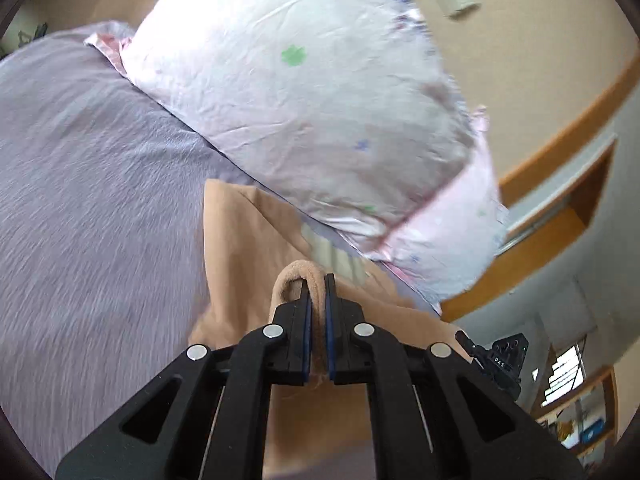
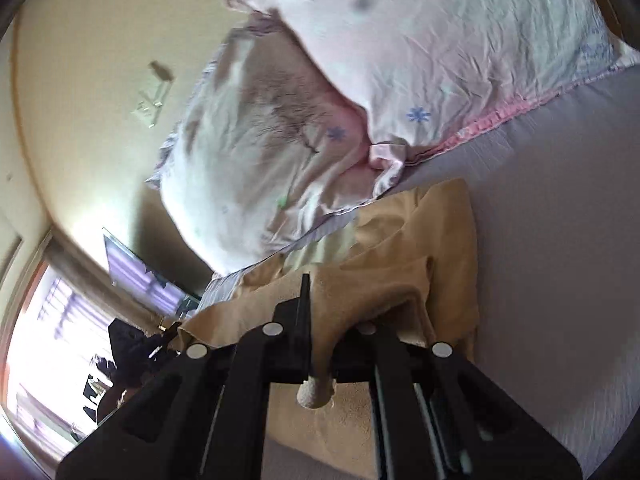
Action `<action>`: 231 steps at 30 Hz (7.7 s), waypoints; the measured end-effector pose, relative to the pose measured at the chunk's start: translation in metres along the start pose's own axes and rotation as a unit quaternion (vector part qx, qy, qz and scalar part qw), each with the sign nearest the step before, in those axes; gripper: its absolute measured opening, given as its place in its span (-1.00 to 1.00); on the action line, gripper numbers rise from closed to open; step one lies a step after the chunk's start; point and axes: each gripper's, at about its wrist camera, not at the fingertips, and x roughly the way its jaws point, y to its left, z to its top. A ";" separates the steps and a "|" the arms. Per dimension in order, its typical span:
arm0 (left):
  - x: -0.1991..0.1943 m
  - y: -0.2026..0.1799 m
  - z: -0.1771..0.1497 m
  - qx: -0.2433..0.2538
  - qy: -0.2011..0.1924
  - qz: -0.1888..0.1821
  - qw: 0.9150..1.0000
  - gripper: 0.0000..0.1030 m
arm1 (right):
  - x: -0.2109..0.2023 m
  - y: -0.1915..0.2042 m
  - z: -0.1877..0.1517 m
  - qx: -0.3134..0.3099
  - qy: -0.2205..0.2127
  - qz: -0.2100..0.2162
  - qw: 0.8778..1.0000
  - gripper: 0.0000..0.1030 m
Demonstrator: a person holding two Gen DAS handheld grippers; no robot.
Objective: Fold small clothes
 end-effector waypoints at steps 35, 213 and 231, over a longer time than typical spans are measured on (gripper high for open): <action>0.029 0.026 -0.018 -0.012 0.112 0.089 0.990 0.39 | 0.031 -0.012 0.016 0.012 -0.083 -0.020 0.996 0.70; 0.044 -0.080 -0.149 0.312 0.126 0.288 0.897 0.97 | 0.022 0.052 -0.143 -0.285 0.141 -0.242 0.916 0.97; 0.044 -0.080 -0.149 0.312 0.126 0.288 0.897 0.97 | 0.022 0.052 -0.143 -0.285 0.141 -0.243 0.916 0.97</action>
